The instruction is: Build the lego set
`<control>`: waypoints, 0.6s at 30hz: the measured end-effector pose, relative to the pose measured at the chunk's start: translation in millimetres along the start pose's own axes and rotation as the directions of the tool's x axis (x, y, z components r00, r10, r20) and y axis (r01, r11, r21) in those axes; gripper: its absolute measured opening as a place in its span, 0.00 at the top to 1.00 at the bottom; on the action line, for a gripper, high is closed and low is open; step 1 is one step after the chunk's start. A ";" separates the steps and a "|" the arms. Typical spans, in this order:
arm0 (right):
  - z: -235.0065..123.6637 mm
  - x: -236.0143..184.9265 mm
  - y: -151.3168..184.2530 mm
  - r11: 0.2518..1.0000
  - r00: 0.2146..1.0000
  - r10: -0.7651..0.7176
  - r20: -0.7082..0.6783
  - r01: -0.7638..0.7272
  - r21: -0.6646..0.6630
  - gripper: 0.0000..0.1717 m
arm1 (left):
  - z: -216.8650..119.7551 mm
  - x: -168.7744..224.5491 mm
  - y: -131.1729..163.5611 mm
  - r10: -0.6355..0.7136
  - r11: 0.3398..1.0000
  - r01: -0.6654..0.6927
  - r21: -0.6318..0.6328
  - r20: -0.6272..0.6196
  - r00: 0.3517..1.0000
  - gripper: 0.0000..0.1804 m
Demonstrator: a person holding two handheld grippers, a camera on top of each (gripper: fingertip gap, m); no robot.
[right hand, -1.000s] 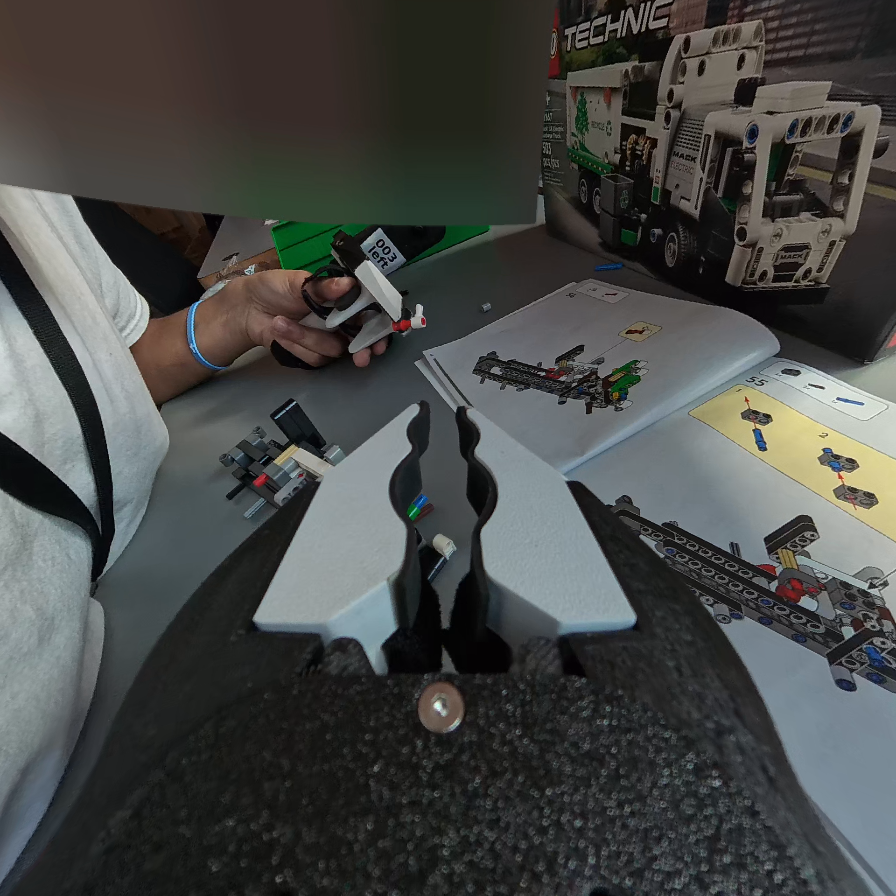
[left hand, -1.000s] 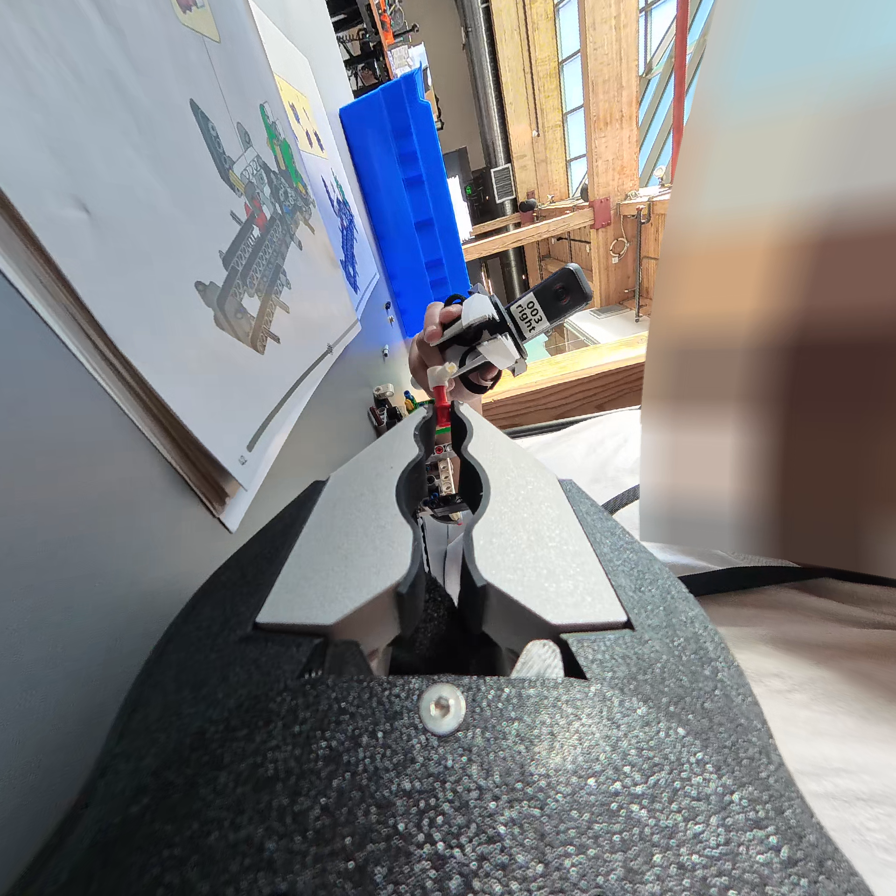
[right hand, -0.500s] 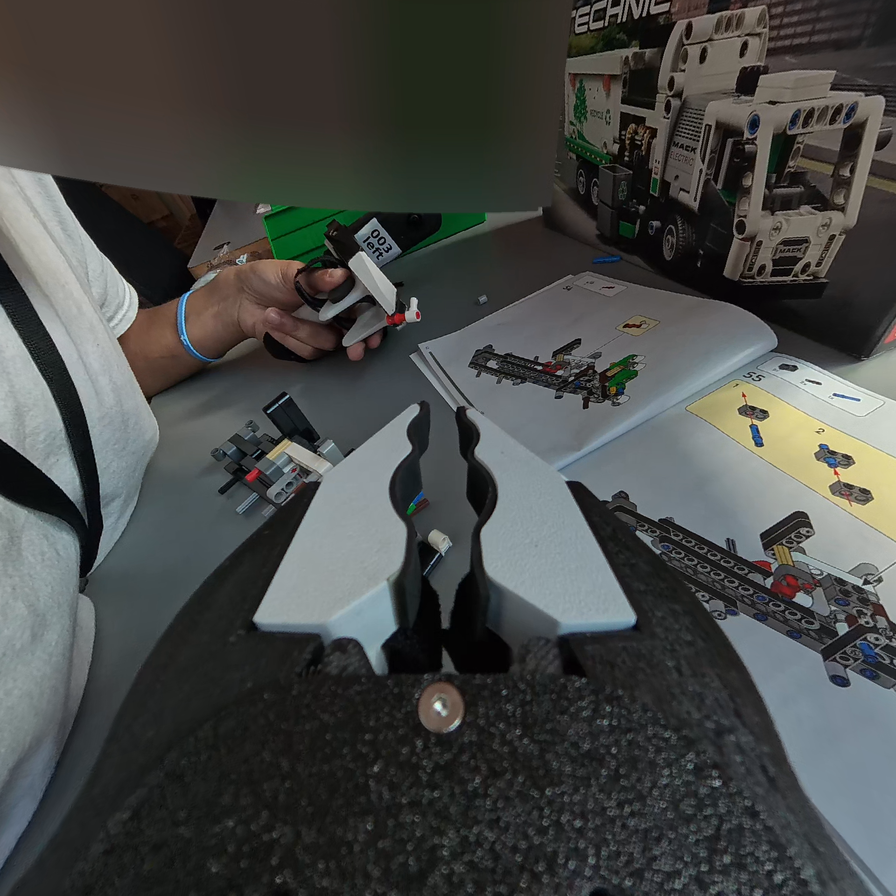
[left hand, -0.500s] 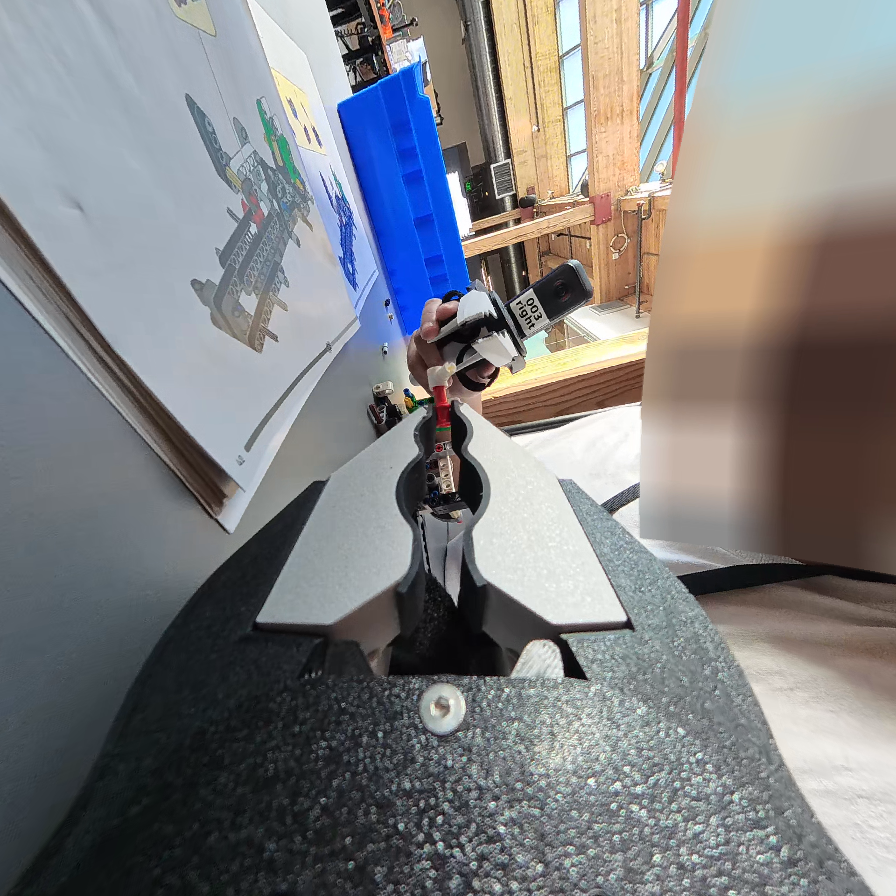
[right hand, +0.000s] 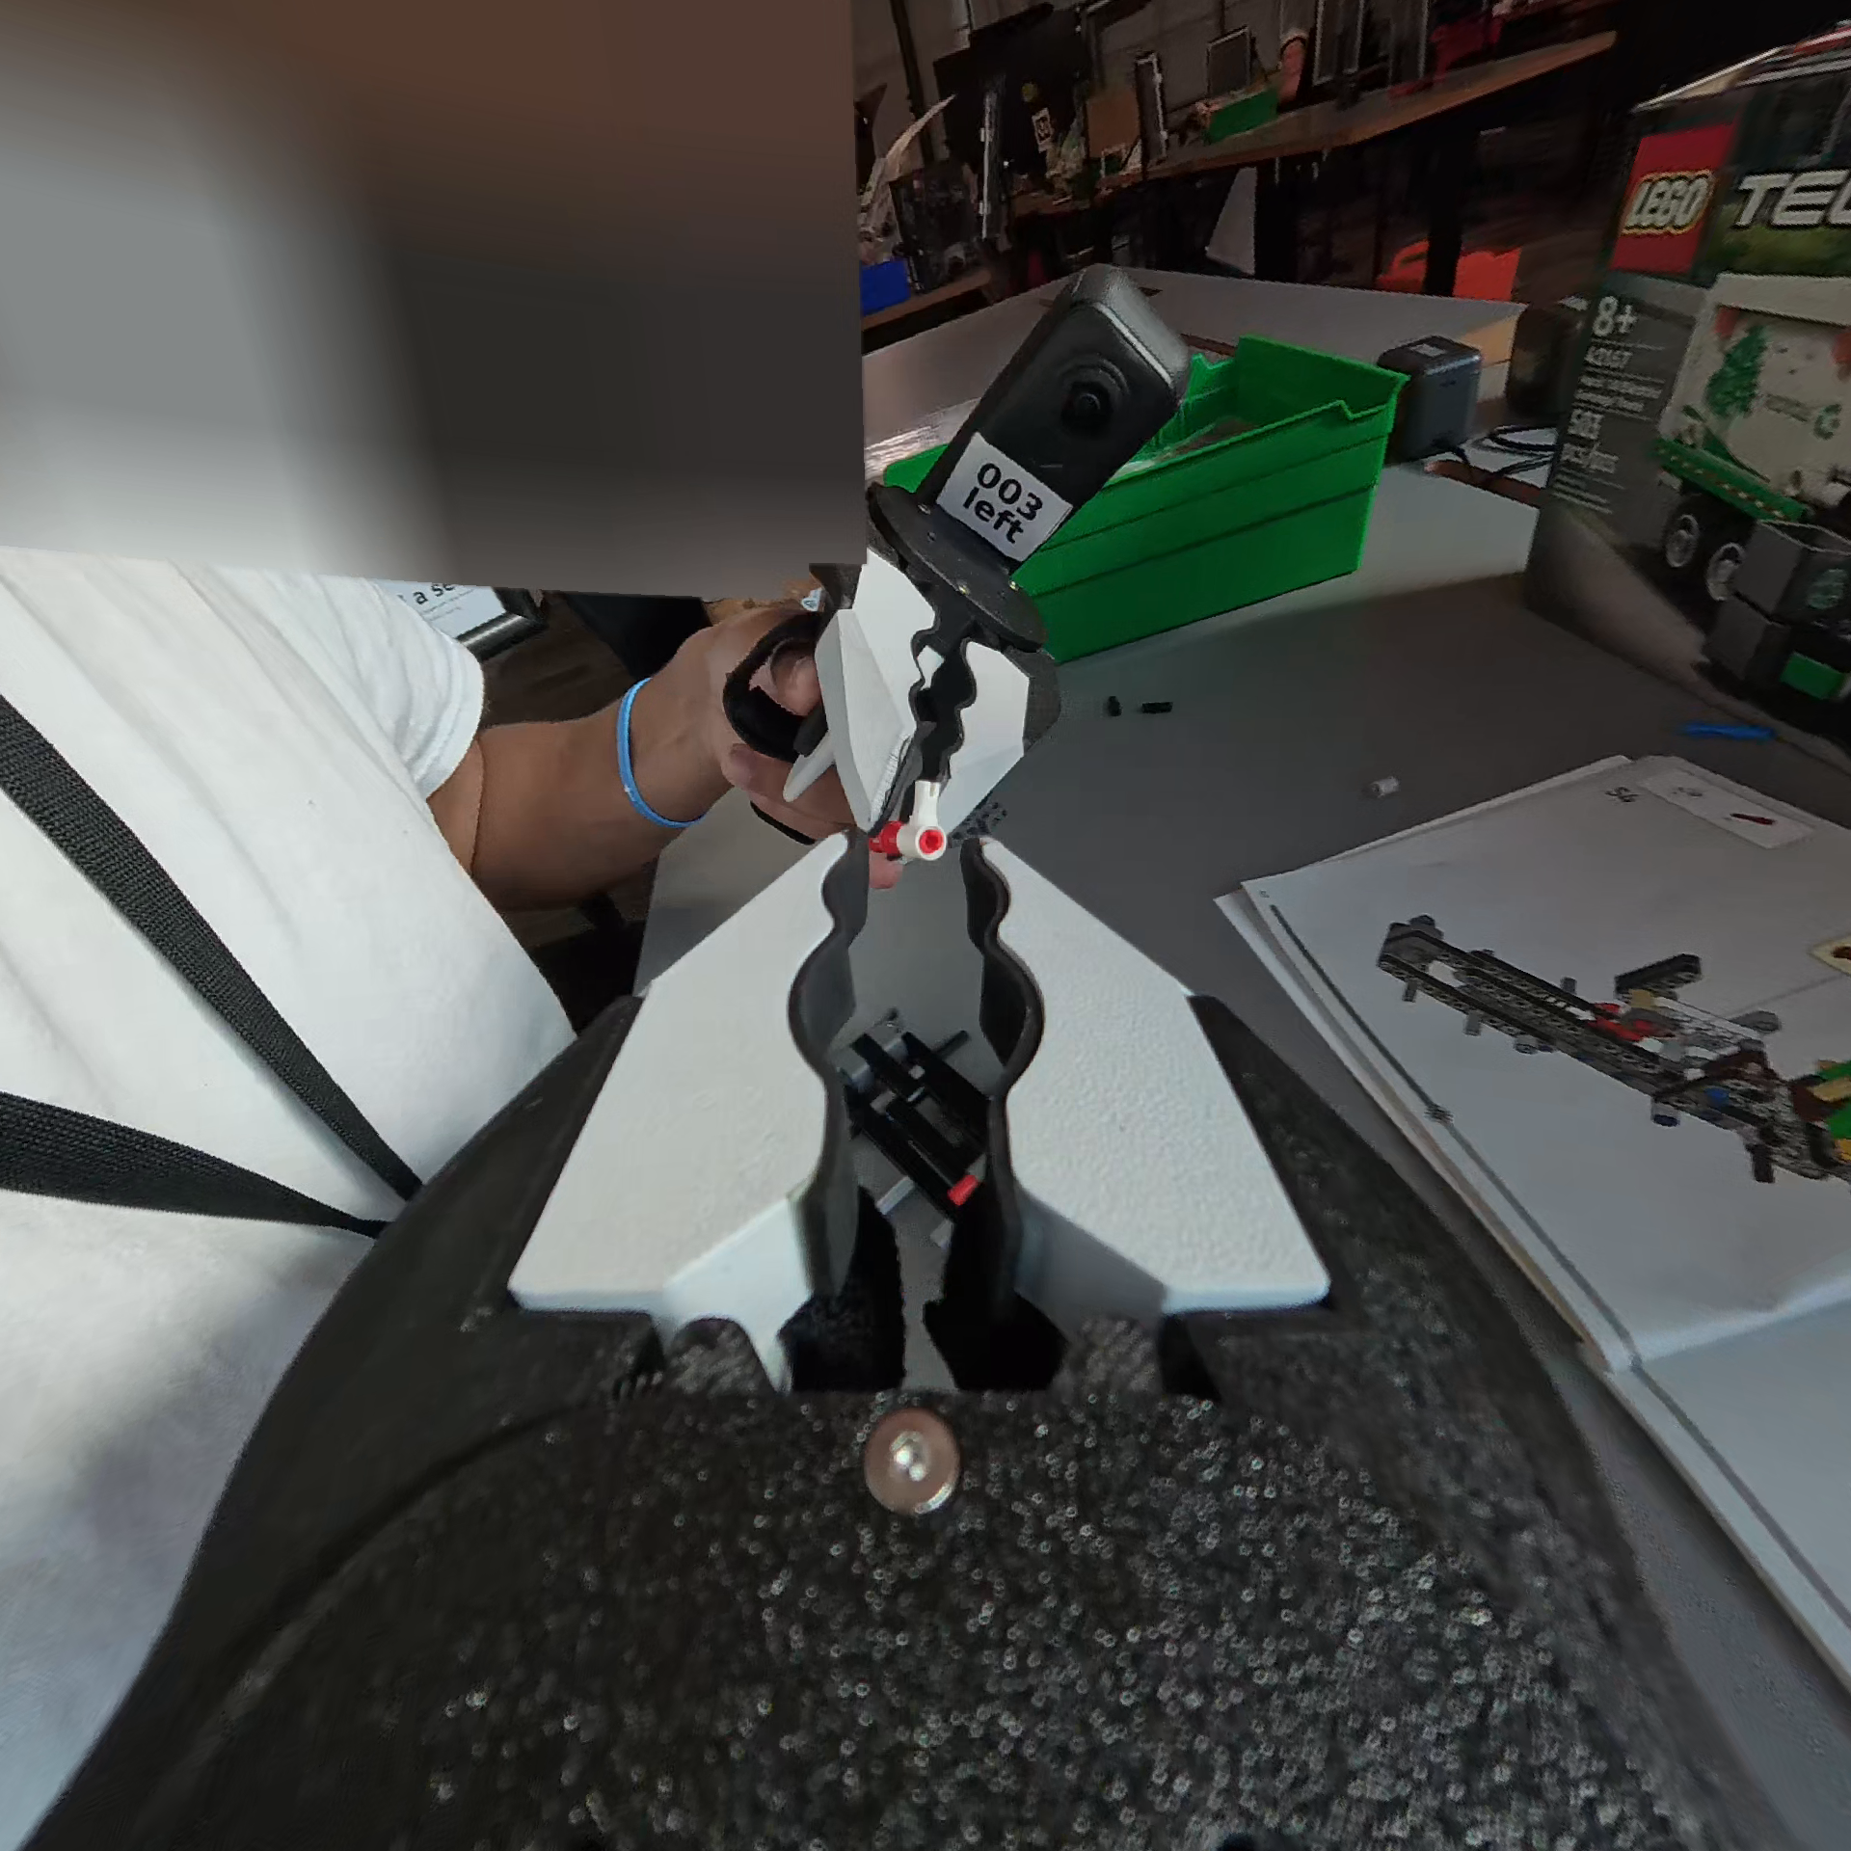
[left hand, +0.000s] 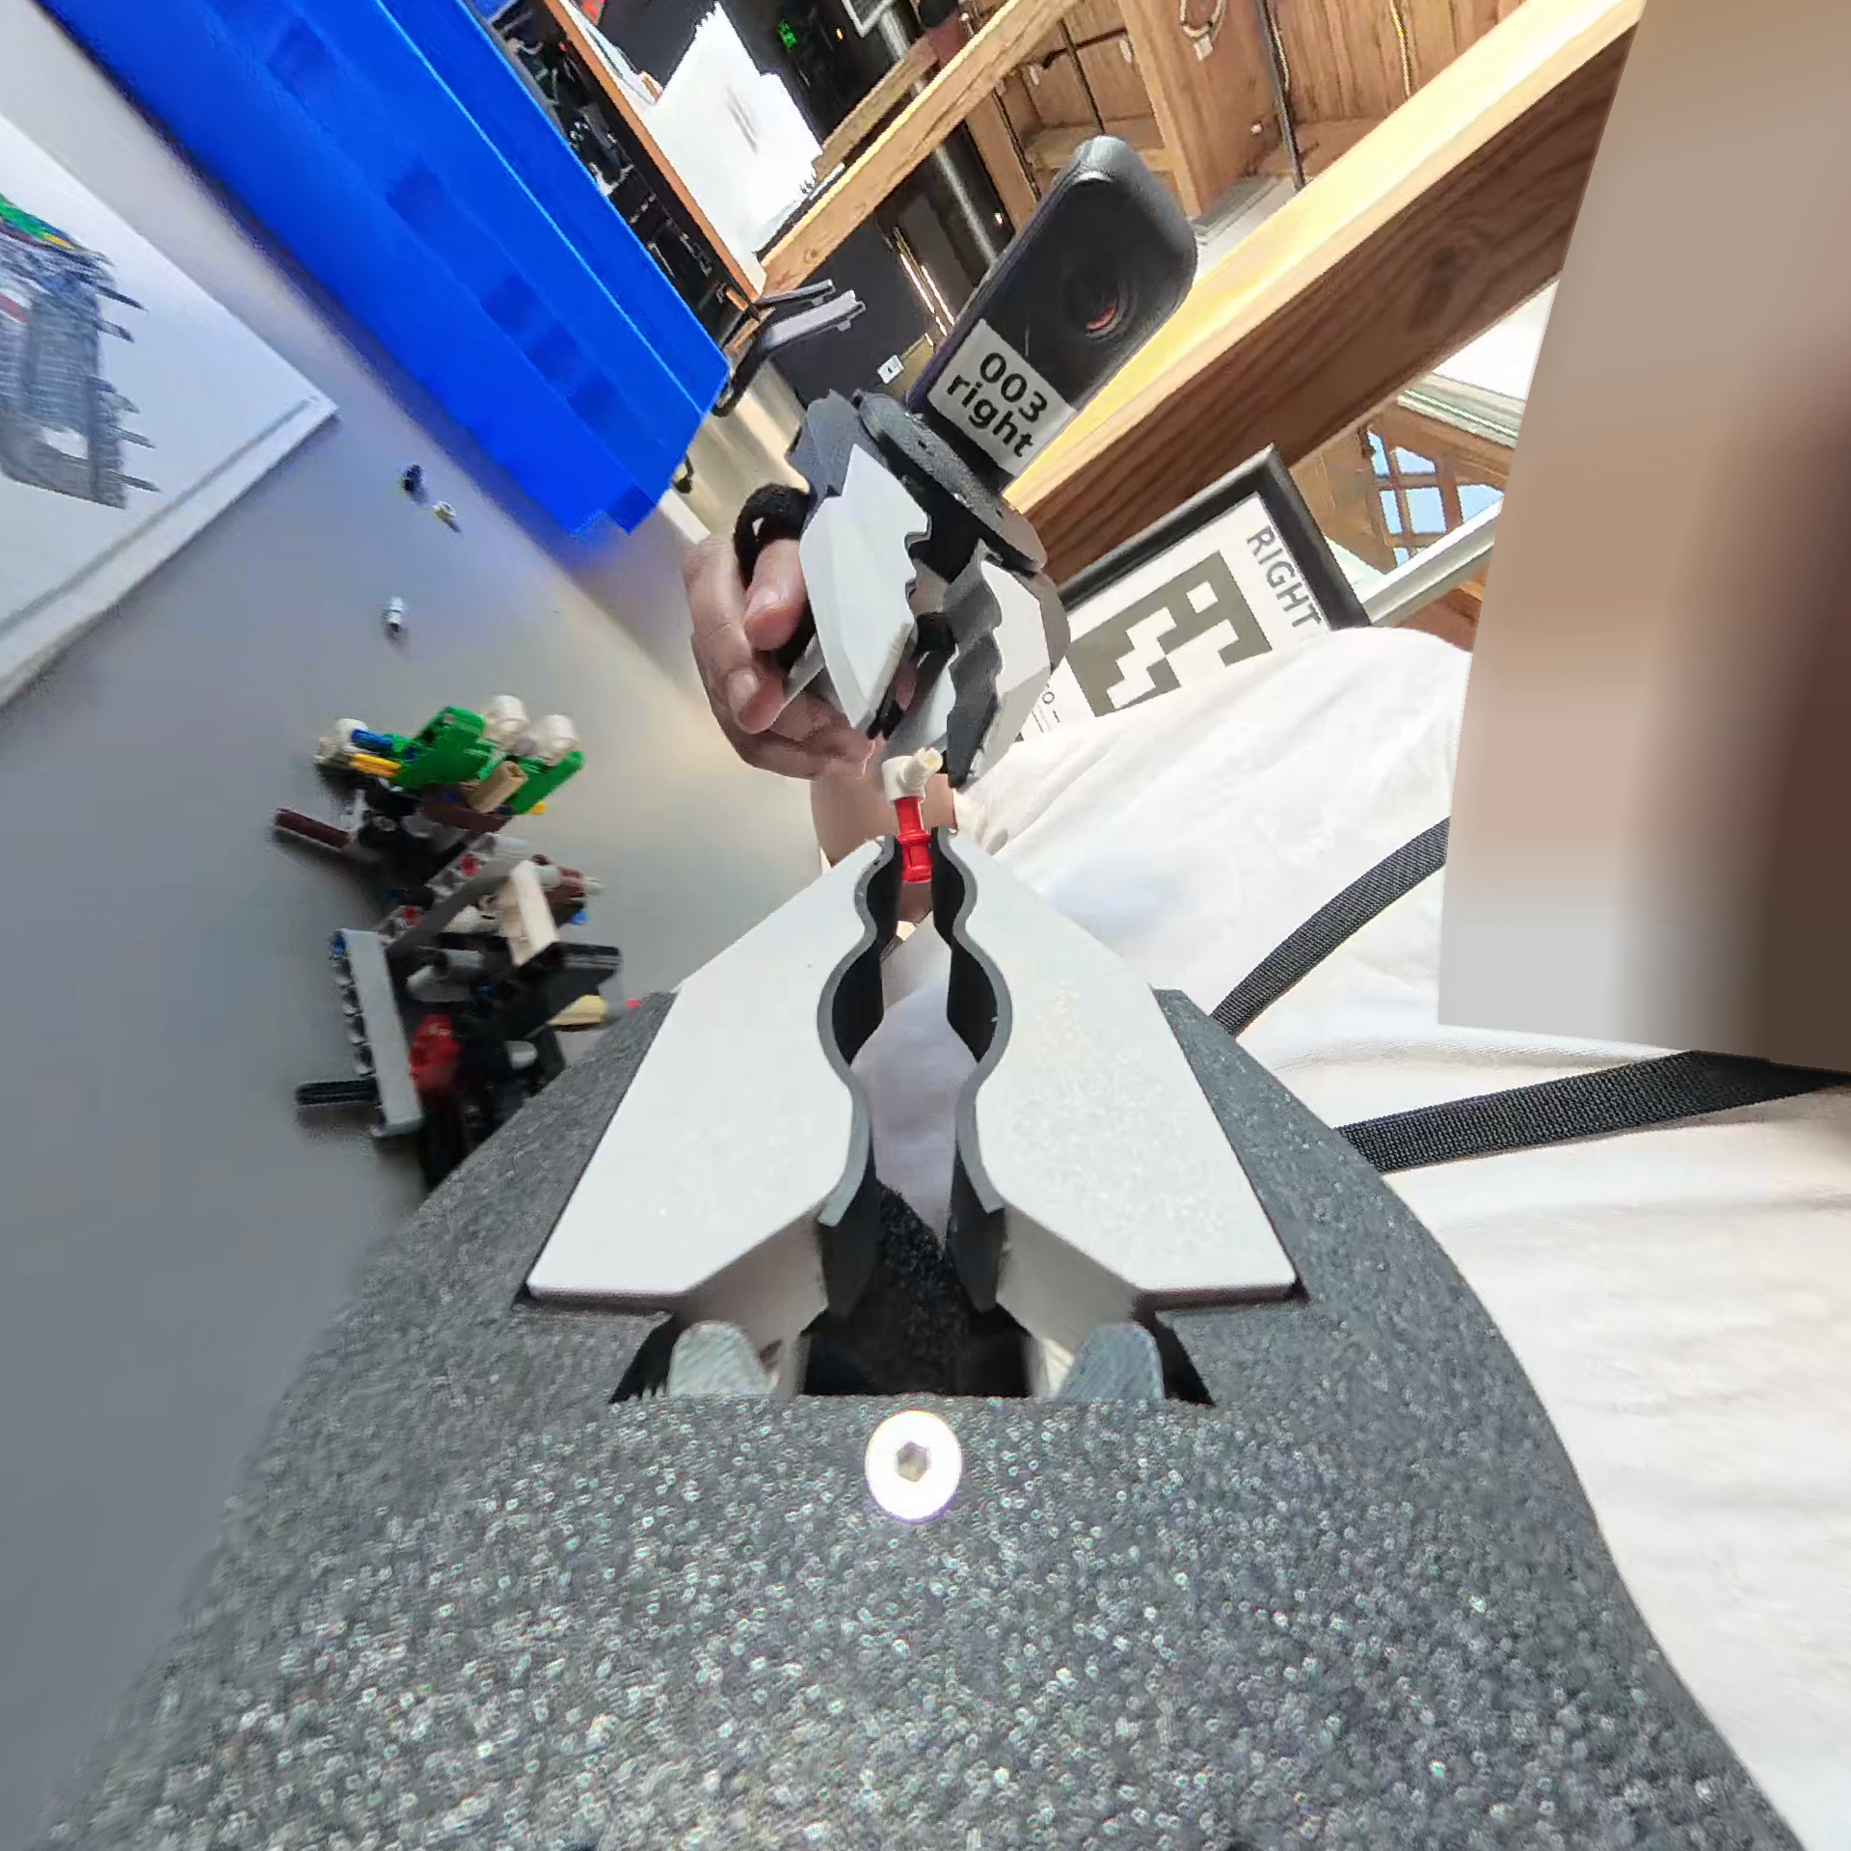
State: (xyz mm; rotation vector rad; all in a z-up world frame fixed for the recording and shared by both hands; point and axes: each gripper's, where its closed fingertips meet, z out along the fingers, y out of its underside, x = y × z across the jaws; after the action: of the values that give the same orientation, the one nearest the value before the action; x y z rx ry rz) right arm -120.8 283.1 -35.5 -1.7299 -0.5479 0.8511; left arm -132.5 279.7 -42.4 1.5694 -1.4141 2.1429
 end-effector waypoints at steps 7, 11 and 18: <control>1.9 -63.0 9.2 0.989 0.989 0.103 0.109 -0.113 0.091 0.96 | 19.3 45.0 43.9 -0.002 1.000 0.001 -0.018 -0.053 0.999 0.98; 1.4 -72.1 29.0 0.962 0.966 0.241 0.095 -0.251 0.107 0.96 | 25.9 41.2 66.1 0.112 0.993 -0.109 -0.039 0.106 0.988 0.98; -2.8 -56.6 63.2 0.828 0.848 0.530 0.015 -0.521 0.206 0.97 | 29.7 26.0 84.4 0.523 0.847 -0.503 -0.171 0.434 0.733 0.89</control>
State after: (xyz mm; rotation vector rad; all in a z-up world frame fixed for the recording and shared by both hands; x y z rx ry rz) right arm -157.9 220.8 -79.5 -1.7241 0.0668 1.2067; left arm -173.2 201.1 -71.5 1.9497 -2.2732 2.0286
